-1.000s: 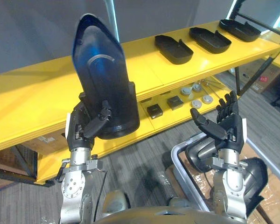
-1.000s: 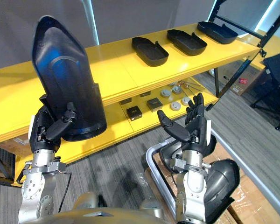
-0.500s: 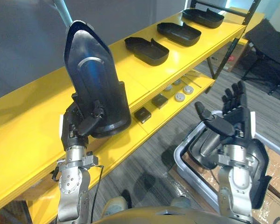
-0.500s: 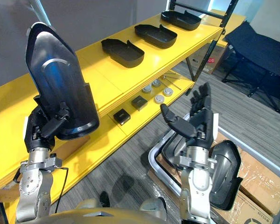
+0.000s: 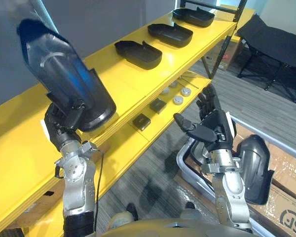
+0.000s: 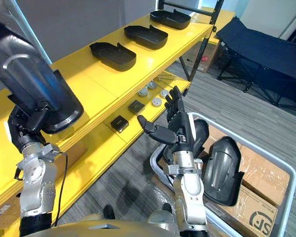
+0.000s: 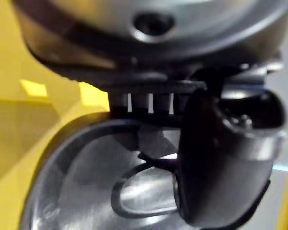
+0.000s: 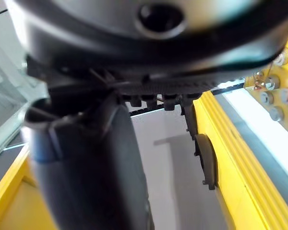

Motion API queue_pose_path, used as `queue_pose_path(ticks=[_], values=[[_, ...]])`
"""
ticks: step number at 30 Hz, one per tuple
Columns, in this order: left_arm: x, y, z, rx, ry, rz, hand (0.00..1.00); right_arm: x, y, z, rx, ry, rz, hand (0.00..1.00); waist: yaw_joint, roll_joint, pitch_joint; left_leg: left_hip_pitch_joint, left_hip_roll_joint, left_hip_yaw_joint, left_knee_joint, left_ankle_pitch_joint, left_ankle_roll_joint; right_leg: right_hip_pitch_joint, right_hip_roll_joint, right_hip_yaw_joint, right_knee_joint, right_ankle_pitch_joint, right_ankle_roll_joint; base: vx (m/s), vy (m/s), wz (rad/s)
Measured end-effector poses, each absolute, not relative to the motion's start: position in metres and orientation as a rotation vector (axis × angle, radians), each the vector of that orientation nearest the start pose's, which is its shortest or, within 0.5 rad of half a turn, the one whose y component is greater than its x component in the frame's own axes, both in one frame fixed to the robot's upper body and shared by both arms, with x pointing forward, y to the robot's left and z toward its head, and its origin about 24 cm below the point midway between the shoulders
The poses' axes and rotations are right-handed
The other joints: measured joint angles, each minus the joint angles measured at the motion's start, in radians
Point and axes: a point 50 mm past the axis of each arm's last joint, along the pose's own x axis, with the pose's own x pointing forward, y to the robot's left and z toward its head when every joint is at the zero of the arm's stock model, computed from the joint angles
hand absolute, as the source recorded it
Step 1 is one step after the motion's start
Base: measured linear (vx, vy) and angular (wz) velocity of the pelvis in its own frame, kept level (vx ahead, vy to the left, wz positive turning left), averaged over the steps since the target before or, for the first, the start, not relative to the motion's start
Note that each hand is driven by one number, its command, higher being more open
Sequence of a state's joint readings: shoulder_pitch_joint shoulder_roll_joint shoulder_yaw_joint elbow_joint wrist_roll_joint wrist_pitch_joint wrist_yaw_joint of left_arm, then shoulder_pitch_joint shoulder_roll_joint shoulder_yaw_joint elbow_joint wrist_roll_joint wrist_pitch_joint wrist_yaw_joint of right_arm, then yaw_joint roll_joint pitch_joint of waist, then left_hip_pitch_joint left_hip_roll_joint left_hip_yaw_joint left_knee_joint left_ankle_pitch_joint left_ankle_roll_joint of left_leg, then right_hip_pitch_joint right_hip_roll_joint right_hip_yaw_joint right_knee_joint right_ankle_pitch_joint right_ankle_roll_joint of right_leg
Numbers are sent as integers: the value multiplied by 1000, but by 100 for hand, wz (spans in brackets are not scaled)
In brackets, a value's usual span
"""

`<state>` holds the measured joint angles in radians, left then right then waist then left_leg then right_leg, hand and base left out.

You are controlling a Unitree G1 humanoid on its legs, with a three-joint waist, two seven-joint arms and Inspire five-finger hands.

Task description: Walk over and take three plastic housings, then place them on the shelf

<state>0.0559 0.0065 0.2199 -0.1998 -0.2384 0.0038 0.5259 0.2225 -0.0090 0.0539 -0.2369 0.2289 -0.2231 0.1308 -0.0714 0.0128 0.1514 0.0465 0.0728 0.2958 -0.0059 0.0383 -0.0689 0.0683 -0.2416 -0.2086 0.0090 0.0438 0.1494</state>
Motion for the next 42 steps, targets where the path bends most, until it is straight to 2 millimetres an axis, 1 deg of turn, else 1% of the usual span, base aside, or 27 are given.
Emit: queue_pose_path(ticks=[2,3,4,7,9,12,14,15,17,18,20,21,22,24,25,26,27,29,30,31,33,35,39,42], values=[[226,234,63,-250,-85,794,0,208,-139,68,246,-248,159,100,-3,0,-1,-3,8,-1,-22,17,-9,-15,10,-5,0,-4,-7,-77,-50,1],[227,238,61,-265,-74,834,0,208,-130,67,253,-228,217,100,-10,1,0,-3,10,-3,-39,33,-9,-18,15,-7,-3,-3,-8,-49,-35,5],[228,240,61,-284,-69,849,0,207,-126,66,252,-214,248,100,-12,1,0,-3,10,-6,-47,37,-10,-18,18,-9,-6,-2,-9,-44,-33,9],[237,245,63,-299,-65,888,0,204,-106,59,253,-162,379,100,-10,2,0,-3,9,-12,-64,55,-3,-20,19,-14,-10,1,-8,-22,-3,7],[248,254,67,-286,-66,917,0,202,-91,56,264,-134,449,100,-10,5,1,-5,7,-13,-69,58,-3,-25,19,-14,-9,5,-2,-4,7,2],[261,265,70,-291,-59,943,0,200,-81,57,255,-130,524,100,-13,8,3,-7,6,-13,-69,60,-4,-32,18,-13,-8,5,-1,0,0,0],[271,271,77,-316,-68,948,0,201,-74,62,241,-150,591,100,-14,17,8,-25,5,-16,-67,64,-2,-43,17,-14,-4,6,0,1,4,3],[273,271,78,-331,-69,944,0,202,-74,63,238,-157,602,100,-14,21,11,-31,5,-18,-67,66,-1,-49,16,-15,0,6,0,5,5,13],[281,269,80,-338,-55,926,0,205,-69,68,217,-177,657,100,-15,42,24,-39,4,-34,-67,71,2,-51,15,-31,8,2,-4,0,3,18],[282,269,80,-338,-50,921,0,205,-67,69,209,-181,676,100,-14,46,27,-39,4,-38,-67,71,2,-50,15,-35,9,1,-6,-4,-2,16],[288,270,81,-330,-32,903,0,205,-56,74,194,-202,749,100,-13,60,49,-44,6,-52,-66,75,3,-47,17,-49,11,-3,-8,-29,-11,23],[297,271,86,-325,-22,875,0,206,-49,78,192,-219,784,100,-13,69,67,-63,6,-72,-60,82,4,-52,16,-65,19,-8,-9,-51,-11,33],[301,271,89,-330,-22,858,0,206,-46,80,191,-225,797,100,-12,71,80,-68,6,-80,-56,83,3,-54,16,-72,26,-13,-13,-68,-8,38],[311,277,103,-326,-43,810,0,207,-37,86,184,-239,830,100,-7,64,121,-79,9,-99,-49,87,3,-66,15,-88,46,-26,-20,-87,-4,22],[313,278,107,-326,-49,798,0,207,-35,86,183,-239,835,100,-6,62,124,-88,9,-100,-49,88,2,-73,15,-89,50,-27,-20,-86,6,13],[317,279,115,-304,-62,769,0,207,-33,87,183,-236,828,100,2,60,129,-108,9,-105,-48,91,4,-90,14,-91,61,-29,-22,-35,11,12],[323,279,126,-284,-81,736,0,209,-34,87,179,-233,812,100,14,56,149,-113,7,-108,-49,97,6,-96,12,-93,68,-29,-23,-10,12,10],[329,281,139,-257,-107,707,0,212,-34,89,171,-232,795,100,18,52,180,-114,5,-113,-49,101,8,-103,7,-95,86,-30,-23,-18,12,9],[332,281,142,-262,-112,702,100,213,-35,89,172,-229,781,100,17,52,183,-124,3,-115,-49,103,10,-114,5,-98,91,-31,-23,-25,12,9],[333,281,145,-267,-117,700,100,213,-36,89,171,-230,776,100,17,52,184,-129,3,-115,-49,104,12,-120,4,-98,95,-31,-23,0,12,7],[339,280,157,-282,-141,686,100,217,-40,90,167,-237,740,100,16,54,207,-133,2,-121,-49,108,15,-121,3,-102,97,-31,-23,-4,5,6],[343,280,163,-264,-149,681,100,219,-42,91,166,-241,721,100,14,53,223,-134,2,-123,-49,109,14,-122,3,-103,99,-32,-23,-14,1,2],[348,281,170,-260,-154,671,100,220,-43,91,159,-242,702,100,14,52,230,-143,3,-118,-48,111,15,-138,3,-96,109,-32,-24,-23,4,-3],[350,286,174,-248,-154,681,100,221,-43,93,158,-248,699,100,12,51,245,-141,4,-115,-46,112,16,-140,3,-92,114,-32,-24,-27,1,-4]])
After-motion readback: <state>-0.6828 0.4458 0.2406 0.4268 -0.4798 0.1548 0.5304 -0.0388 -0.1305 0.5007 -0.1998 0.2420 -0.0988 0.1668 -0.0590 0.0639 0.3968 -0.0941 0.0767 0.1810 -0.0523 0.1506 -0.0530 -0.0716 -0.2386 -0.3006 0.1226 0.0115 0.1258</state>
